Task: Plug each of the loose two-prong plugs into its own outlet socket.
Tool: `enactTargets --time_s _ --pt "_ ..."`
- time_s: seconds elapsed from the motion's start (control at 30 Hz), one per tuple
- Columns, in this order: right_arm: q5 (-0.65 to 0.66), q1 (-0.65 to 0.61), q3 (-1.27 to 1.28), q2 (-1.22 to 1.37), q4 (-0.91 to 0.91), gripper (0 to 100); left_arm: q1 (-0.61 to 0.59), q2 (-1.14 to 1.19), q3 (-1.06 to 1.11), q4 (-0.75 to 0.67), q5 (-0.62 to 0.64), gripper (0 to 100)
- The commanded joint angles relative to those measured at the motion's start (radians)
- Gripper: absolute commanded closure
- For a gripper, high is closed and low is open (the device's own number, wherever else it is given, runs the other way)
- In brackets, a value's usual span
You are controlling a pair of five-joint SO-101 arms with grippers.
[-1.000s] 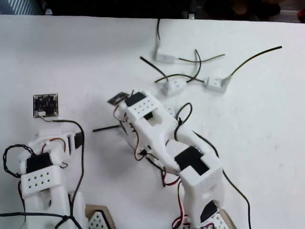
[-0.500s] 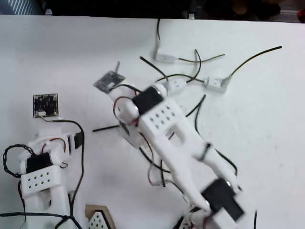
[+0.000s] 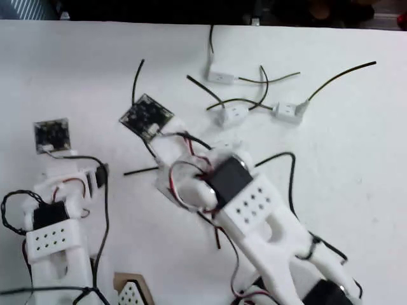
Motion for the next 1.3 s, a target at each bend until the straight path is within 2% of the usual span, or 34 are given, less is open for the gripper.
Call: enactTargets --time_s 0.0,0.17,0.37,0.7,0.9,1.1,1.27 --pt "-0.002 -0.005 0.118 -0.163 -0.157 98.1 0.056 -0.027 -0.167 0.080 0.068 68" --pt "-0.002 -0.008 0.311 -0.378 -0.289 98.1 0.199 -0.027 -0.281 0.184 0.077 68" --pt "-0.002 -0.007 0.479 -0.542 -0.348 98.1 0.334 -0.027 -0.417 0.282 0.170 68" --pt "-0.002 -0.002 0.551 -0.579 -0.369 98.1 0.601 -0.027 -0.595 0.453 0.166 68" --pt "-0.002 0.054 0.551 -0.579 -0.371 98.1 0.723 -0.027 -0.655 0.537 0.164 68" --pt "-0.003 0.054 0.552 -0.579 -0.369 98.1 0.753 -0.027 -0.652 0.532 0.095 68" --pt "-0.003 0.139 0.566 -0.576 -0.372 98.1 0.552 -0.019 -0.641 0.508 0.095 68"
